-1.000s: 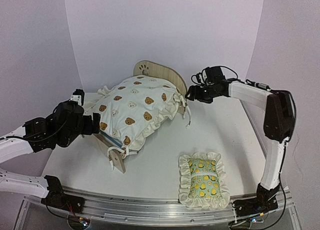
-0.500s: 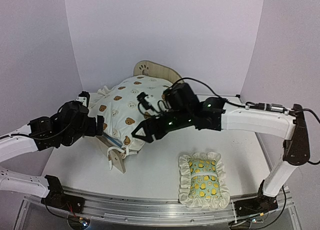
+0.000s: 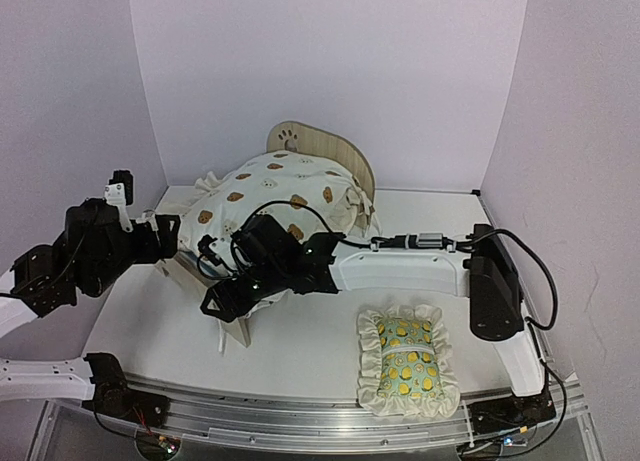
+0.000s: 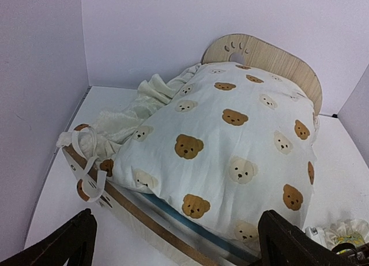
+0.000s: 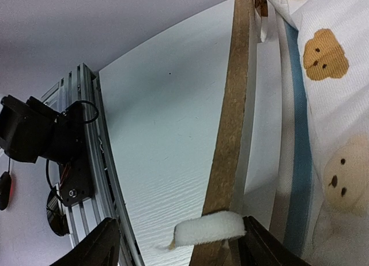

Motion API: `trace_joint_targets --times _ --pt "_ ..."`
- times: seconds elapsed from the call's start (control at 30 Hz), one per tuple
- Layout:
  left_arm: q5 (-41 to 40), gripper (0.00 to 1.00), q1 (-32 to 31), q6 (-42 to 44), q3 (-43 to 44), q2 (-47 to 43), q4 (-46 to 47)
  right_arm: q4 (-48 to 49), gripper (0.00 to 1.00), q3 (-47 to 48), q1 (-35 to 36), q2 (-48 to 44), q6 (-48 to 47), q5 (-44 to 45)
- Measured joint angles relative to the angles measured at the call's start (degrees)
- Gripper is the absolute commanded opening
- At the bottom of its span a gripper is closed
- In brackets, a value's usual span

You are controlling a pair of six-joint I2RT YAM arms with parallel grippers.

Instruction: Set up the pet bed

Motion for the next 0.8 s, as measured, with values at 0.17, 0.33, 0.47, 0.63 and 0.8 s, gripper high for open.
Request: trace_joint_targets --times 0.17,0.33,0.47,0.63,0.8 --pt "0.13 0.99 0.0 0.04 -0.22 2.31 0.05 -1.47 0.23 0.9 0.51 0.8 -1.84 3.16" --pt "0.39 1.0 0.0 0.12 -0.83 2.45 0.5 -1.24 0.0 -2.99 1.65 -1.65 -0.87 13.2" --pt "0.44 0.99 0.0 0.17 -0.83 2.76 1.07 -0.04 0.0 -10.69 2.33 -6.88 -4.95 18.09" --pt "0.61 0.99 0.0 0.07 -0.81 5.43 1.43 4.48 0.0 -25.1 2.36 -16.43 -10.04 19.67" --pt "2.02 0.99 0.0 0.04 -0.65 8.79 1.56 7.56 0.0 -43.47 0.24 -30.68 -13.42 16.42"
